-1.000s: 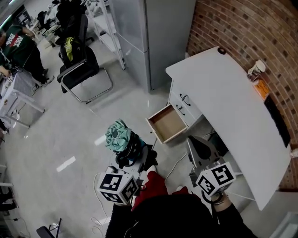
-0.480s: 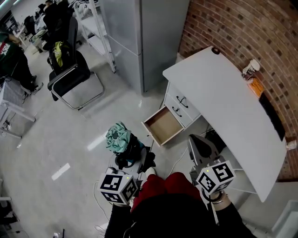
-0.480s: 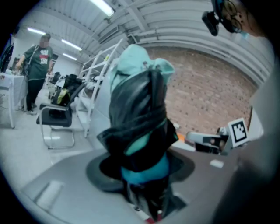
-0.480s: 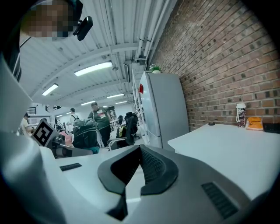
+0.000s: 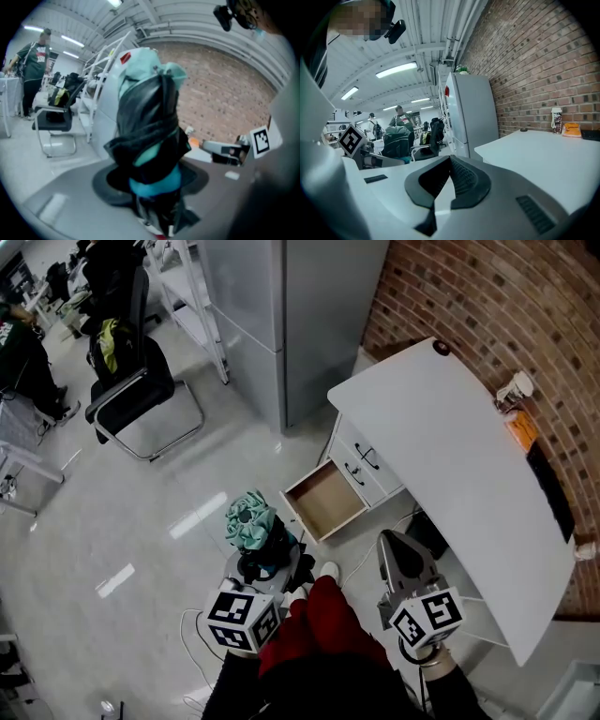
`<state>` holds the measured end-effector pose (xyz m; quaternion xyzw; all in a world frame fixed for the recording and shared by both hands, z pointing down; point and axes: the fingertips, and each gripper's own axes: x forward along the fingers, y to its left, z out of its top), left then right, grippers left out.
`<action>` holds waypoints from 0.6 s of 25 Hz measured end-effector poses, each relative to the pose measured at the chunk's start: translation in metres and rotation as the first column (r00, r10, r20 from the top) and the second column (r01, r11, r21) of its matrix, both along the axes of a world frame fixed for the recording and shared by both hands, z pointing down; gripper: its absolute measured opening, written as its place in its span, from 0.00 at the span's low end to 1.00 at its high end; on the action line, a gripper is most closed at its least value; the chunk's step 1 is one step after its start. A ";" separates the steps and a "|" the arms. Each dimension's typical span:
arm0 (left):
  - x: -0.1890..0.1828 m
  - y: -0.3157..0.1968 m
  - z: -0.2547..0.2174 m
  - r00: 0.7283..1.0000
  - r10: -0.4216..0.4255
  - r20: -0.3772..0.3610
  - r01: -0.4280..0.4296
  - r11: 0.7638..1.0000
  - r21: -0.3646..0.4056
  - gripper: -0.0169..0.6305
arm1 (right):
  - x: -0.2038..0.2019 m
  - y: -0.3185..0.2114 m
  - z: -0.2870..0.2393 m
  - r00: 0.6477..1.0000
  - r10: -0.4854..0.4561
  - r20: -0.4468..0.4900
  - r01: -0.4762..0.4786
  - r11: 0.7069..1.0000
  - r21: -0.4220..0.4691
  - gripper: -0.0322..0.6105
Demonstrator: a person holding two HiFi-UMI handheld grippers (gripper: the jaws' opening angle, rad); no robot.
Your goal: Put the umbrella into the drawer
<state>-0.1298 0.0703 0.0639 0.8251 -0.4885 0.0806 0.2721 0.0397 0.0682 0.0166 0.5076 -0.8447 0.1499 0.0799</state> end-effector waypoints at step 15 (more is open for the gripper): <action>0.035 -0.070 0.091 0.995 0.075 0.066 -0.067 0.991 -0.119 0.38 | 0.015 -0.051 0.091 1.000 -0.012 -0.021 0.009 0.994 -0.111 0.05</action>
